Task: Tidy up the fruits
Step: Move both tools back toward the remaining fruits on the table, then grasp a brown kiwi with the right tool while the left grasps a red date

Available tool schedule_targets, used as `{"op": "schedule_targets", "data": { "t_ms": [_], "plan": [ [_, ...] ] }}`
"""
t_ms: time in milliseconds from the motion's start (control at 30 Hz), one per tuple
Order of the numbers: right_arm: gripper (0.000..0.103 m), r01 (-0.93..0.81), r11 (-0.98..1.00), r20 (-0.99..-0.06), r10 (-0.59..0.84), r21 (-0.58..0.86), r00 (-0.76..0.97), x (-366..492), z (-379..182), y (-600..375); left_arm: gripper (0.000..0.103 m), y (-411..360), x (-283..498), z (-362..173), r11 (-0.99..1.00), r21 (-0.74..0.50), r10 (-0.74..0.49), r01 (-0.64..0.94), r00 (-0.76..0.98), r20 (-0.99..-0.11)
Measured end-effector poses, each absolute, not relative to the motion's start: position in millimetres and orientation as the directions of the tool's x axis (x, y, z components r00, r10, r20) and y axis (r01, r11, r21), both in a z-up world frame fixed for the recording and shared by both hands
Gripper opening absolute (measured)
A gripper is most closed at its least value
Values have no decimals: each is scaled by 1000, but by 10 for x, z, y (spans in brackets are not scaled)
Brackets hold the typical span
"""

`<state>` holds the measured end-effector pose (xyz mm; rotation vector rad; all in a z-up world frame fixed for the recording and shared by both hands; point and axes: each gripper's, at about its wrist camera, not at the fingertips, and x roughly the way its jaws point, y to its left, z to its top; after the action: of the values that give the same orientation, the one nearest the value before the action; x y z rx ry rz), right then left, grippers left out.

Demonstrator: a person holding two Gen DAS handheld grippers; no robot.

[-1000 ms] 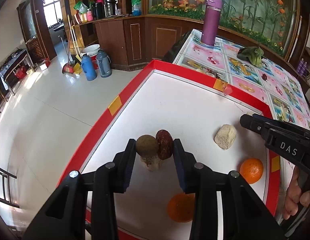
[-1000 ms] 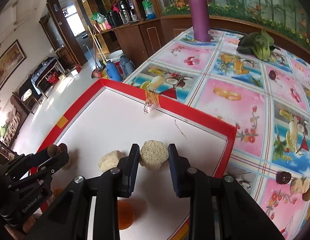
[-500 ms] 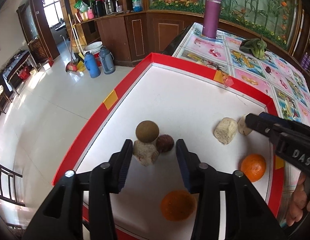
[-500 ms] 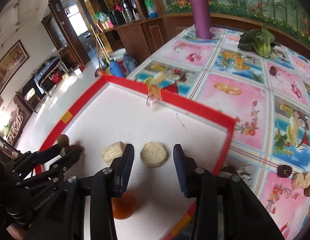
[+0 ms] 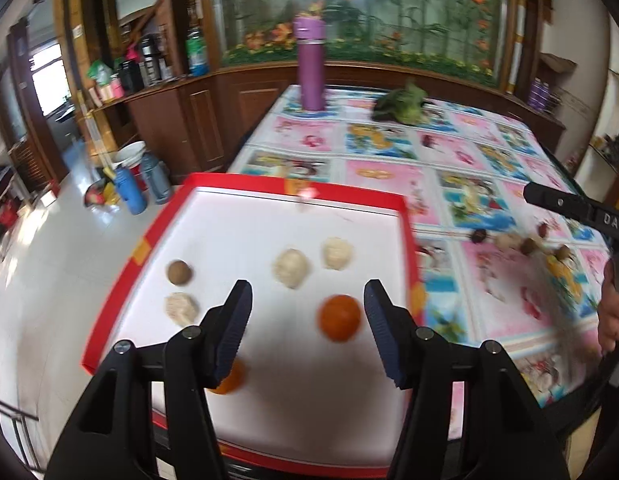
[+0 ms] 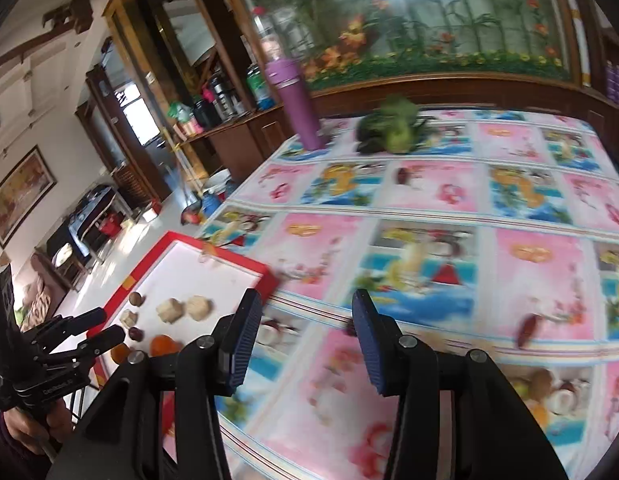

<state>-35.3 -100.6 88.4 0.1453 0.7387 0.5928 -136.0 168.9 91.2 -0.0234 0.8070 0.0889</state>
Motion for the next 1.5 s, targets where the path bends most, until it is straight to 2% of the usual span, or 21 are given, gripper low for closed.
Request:
{"op": "schedule_targets", "data": {
  "t_ms": [67, 400, 600, 800, 933, 1100, 1267, 1400, 1500],
  "plan": [
    [47, -421, 846, -592, 531, 327, 607, -386, 866, -1291, 64, 1544, -1365, 899, 999, 3, 36, -49, 684, -729],
    [47, -189, 925, -658, 369, 330, 656, -532, 571, -2479, 66, 970, -1368, 742, 993, -40, -99, 107, 628, -772],
    [47, -178, 924, -680, 371, 338, 632, -502, 416, -2535, 66, 720, -1334, 642, 986, -23, -117, 163, 595, -795],
    [46, -212, 951, -717, 308, 224, 625, -352, 324, -2195, 66, 597, -1069, 706, 980, 26, -102, 197, 607, -788],
    [31, -184, 962, -751, 272, 201, 601, -237, 188, -2145, 66, 560, -752, 658, 979, 9, -115, 203, 587, -801],
    [24, -169, 963, -752, 271, 212, 601, -220, 162, -2179, 66, 384, -403, 516, 975, 20, -110, 219, 566, -817],
    [24, -182, 956, -742, 293, 230, 602, -203, 163, -2184, 66, 179, -168, 409, 958, 77, -94, 276, 557, -825],
    [24, -184, 939, -726, 341, 290, 597, -175, 146, -2242, 59, 112, -12, 340, 942, 91, -99, 322, 528, -844],
    [24, -182, 934, -722, 354, 308, 595, -172, 145, -2260, 46, 65, 85, 283, 929, 104, -98, 355, 506, -857]
  ]
}}
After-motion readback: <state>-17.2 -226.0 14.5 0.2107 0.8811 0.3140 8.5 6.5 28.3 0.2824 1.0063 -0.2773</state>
